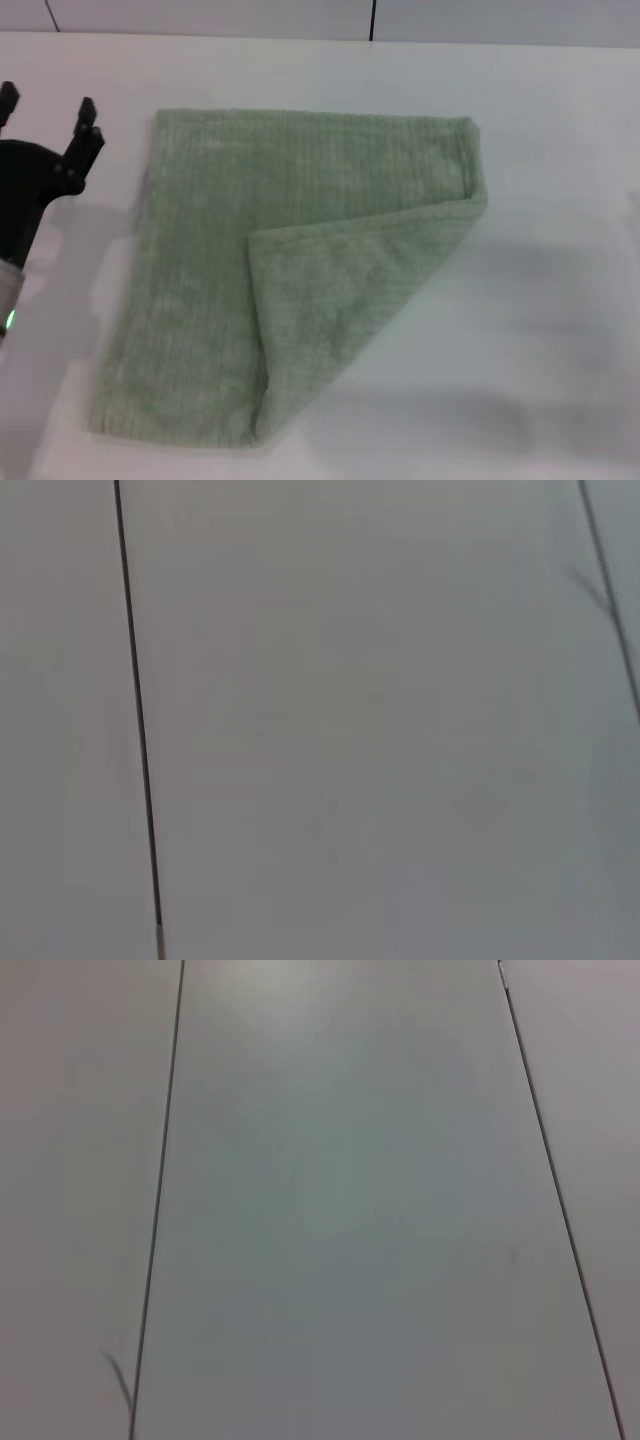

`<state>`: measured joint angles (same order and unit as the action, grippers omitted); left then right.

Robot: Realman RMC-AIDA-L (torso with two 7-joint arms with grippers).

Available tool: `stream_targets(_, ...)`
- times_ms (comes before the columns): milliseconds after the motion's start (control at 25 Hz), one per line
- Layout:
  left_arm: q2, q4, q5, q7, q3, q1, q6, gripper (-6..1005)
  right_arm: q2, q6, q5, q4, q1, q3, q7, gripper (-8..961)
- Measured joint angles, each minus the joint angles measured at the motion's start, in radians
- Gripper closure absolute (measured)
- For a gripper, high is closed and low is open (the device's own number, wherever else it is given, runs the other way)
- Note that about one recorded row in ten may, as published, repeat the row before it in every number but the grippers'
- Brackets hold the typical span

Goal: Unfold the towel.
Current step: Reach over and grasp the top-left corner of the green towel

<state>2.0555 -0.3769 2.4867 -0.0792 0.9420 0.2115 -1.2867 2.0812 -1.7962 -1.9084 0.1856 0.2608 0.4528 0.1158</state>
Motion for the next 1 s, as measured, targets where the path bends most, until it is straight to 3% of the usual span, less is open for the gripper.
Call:
stream_targets(120,-0.023,-0.112,0.006,-0.024,0.025,-0.008,0.133,201,-0.002,0.0,0.0,0.0,0.003,-0.001,0.006,165)
stream_targets(160,-0.06,-0.238,0.015,-0.061,0.031,-0.021,0.284,201,-0.003,-0.003,0.0,0.0,0.003,-0.002,0.006,165)
stream_targets(200,-0.06,-0.238,0.015,-0.061,0.031,-0.021,0.284,201,-0.003,-0.003,0.0,0.0,0.003,-0.002,0.006,165)
stream_targets(240,-0.079,-0.314,0.022,-0.099,0.04,-0.029,0.383,201,-0.003,-0.004,0.0,0.0,0.003,-0.002,0.007,165)
stream_targets(320,-0.091,-0.424,0.034,-0.178,0.071,-0.041,0.529,202,-0.003,-0.002,0.0,0.0,0.003,-0.003,0.007,165)
stream_targets(360,-0.079,-0.548,0.058,-0.272,0.141,-0.054,0.69,202,-0.003,0.003,0.0,0.0,0.004,-0.003,0.008,165)
stream_targets(400,-0.079,-0.548,0.058,-0.272,0.141,-0.054,0.69,202,-0.003,0.003,0.0,0.0,0.004,-0.003,0.008,165)
stream_targets(480,-0.063,-0.65,0.083,-0.316,0.213,-0.061,0.86,202,-0.003,0.007,0.0,0.0,0.005,-0.003,0.008,165)
stream_targets(520,-0.052,-0.725,0.101,-0.33,0.269,-0.061,0.995,209,-0.003,0.009,0.0,0.0,0.006,-0.003,0.009,165)
stream_targets(560,-0.039,-0.826,0.129,-0.337,0.346,-0.049,1.235,216,-0.003,0.013,0.0,0.0,0.007,-0.003,0.009,165)
stream_targets(600,-0.039,-0.826,0.129,-0.337,0.346,-0.049,1.235,223,-0.003,0.013,0.0,0.0,0.007,-0.003,0.009,165)
stream_targets(640,-0.029,-0.896,0.147,-0.349,0.388,-0.041,1.384,230,-0.003,0.018,0.0,0.0,0.007,-0.003,0.009,165)
stream_targets(840,-0.006,-1.025,0.158,-0.384,0.441,-0.046,1.553,264,-0.003,0.033,0.0,0.0,0.012,-0.005,0.009,165)
stream_targets(880,0.004,-1.088,0.153,-0.384,0.482,-0.047,1.641,271,-0.003,0.033,0.0,0.0,0.012,-0.005,0.009,165)
stream_targets(920,0.004,-1.088,0.153,-0.384,0.482,-0.047,1.641,278,-0.003,0.034,0.0,0.0,0.013,-0.007,0.01,165)
stream_targets(1000,0.007,-1.154,0.143,-0.351,0.532,-0.034,1.759,292,-0.003,0.037,0.0,0.0,0.015,-0.012,0.01,164)
